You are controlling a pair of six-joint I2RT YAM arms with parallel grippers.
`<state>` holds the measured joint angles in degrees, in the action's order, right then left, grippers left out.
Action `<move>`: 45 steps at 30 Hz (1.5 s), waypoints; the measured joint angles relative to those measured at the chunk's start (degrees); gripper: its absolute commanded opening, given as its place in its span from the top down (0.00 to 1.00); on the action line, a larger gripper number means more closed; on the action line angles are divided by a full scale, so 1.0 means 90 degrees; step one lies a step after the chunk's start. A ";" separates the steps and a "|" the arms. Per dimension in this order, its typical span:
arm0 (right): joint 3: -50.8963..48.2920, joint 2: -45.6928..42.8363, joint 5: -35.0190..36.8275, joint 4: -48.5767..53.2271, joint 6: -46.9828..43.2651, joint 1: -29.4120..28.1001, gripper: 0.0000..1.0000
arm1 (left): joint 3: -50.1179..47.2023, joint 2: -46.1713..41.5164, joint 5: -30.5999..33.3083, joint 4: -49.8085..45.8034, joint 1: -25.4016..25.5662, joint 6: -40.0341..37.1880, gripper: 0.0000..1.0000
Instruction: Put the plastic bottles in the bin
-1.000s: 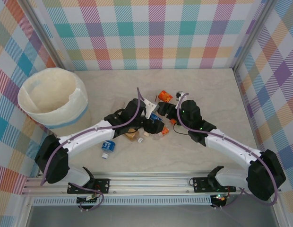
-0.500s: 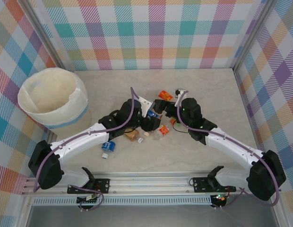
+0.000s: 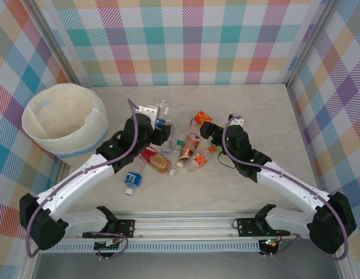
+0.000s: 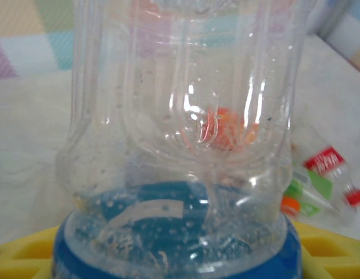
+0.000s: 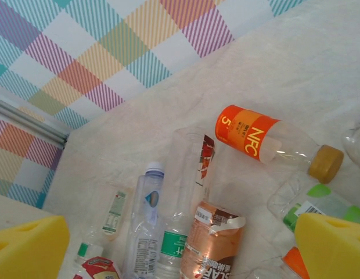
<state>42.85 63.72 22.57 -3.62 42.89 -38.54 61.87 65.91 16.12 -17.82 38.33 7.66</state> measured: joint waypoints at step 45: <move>0.0493 0.0784 -0.0420 0.0410 -0.0255 0.0041 0.00 | 0.1081 -0.0253 -0.0743 -0.1338 -0.6608 0.0964 0.11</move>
<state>47.29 70.78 18.79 0.08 40.60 -38.17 71.59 63.64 9.43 -29.87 -21.15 16.34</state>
